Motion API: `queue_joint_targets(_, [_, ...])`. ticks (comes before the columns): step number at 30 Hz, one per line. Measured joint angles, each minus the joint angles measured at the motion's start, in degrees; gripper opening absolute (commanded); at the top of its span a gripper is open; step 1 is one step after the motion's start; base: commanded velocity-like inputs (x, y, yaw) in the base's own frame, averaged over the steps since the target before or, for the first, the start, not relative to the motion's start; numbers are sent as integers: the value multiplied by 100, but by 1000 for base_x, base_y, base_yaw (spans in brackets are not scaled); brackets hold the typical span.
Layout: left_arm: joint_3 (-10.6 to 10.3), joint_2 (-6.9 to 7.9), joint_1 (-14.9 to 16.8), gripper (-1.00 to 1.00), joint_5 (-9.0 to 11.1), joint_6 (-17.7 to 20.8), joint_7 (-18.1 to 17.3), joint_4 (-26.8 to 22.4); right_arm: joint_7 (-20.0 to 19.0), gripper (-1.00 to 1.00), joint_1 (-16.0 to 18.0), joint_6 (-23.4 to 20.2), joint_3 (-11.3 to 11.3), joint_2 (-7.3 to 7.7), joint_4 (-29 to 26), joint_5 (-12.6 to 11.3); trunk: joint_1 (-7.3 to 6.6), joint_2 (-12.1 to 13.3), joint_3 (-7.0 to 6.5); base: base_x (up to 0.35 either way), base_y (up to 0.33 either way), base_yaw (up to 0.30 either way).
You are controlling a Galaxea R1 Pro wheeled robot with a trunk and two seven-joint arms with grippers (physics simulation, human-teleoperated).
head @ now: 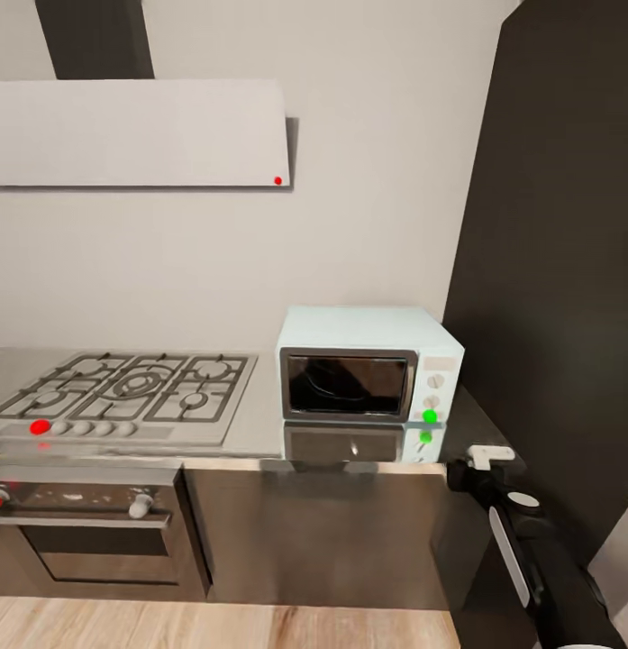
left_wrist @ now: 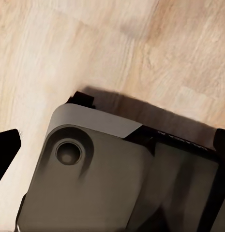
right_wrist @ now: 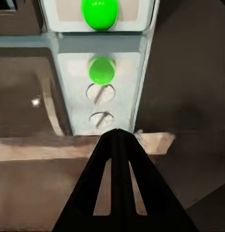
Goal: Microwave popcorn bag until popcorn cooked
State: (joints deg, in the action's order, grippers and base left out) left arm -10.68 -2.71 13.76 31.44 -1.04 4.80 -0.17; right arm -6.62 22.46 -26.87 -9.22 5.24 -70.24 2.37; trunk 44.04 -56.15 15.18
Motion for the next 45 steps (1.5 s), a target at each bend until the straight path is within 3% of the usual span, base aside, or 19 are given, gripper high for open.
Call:
queue_joint_targets(4, [0, 0, 1, 100, 0, 0, 0, 0, 7, -100, 0, -5, 0, -24, 97, -46, 0, 0, 0, -346, 0, 0])
queue_joint_targets(6, [0, 3, 1, 100, -4, 0, 1, 0, 13, -100, -1, 4, -7, -3, 429, -55, 0, 1, 0, -262, 0, 0])
queue_joint_targets(8, [0, 8, 1, 100, -11, 0, 0, 0, 35, -100, -1, 57, -14, 26, 1423, -43, -2, 0, 1, -122, 0, 0])
queue_joint_targets(13, [0, 13, 0, 100, -11, 0, 0, 0, 70, -100, 0, 155, -16, 40, 2927, -5, -4, 0, 1, -18, 0, 0])
queue_joint_targets(16, [1, 17, 1, 100, -10, 0, 1, -1, 113, -100, -4, 1037, 7, 88, 4805, 29, -3, 0, 2, 0, 0, 0])
queue_joint_targets(22, [0, 26, -1, 100, -16, 0, 0, -1, 100, -100, -5, 2142, 50, 125, 6929, 22, -3, -1, 1, 0, 0, 0])
queue_joint_targets(25, [-3, 35, 0, 100, -17, 0, 0, -1, 99, -100, -51, 2509, 55, 149, 7140, 20, -4, -1, 1, 0, 0, 0])
queue_joint_targets(29, [-7, 127, 1, 100, -17, 0, 0, -1, 99, -100, -607, 2763, 57, 125, 7194, 16, -4, -1, 2, 0, 0, 0])
queue_joint_targets(32, [-19, 184, 1, 100, -56, 15, -5, -5, 105, -100, -782, 2807, 55, 85, 7198, 10, -4, -1, 1, 0, 0, 0])
queue_joint_targets(34, [-26, 196, 1, 100, -316, 52, -9, -8, 138, -100, -888, 2788, 55, 66, 7202, 3, -4, -1, 1, 0, 0, 0])
queue_joint_targets(36, [-26, 197, 1, 100, -426, 99, -10, -7, 243, -100, -946, 2808, 52, 62, 7202, 2, -4, -1, 1, 0, 0, 0])
queue_joint_targets(43, [-22, 202, 1, 100, -433, 10, 1, -10, 372, -100, -961, 2823, 25, 37, 7156, 11, -3, -1, 1, 0, 0, 0])
queue_joint_targets(45, [-19, 211, 1, 100, -425, -164, 8, -11, 374, -100, -961, 2825, 17, -156, 7152, -3, -3, -1, 1, 0, 0, 0])
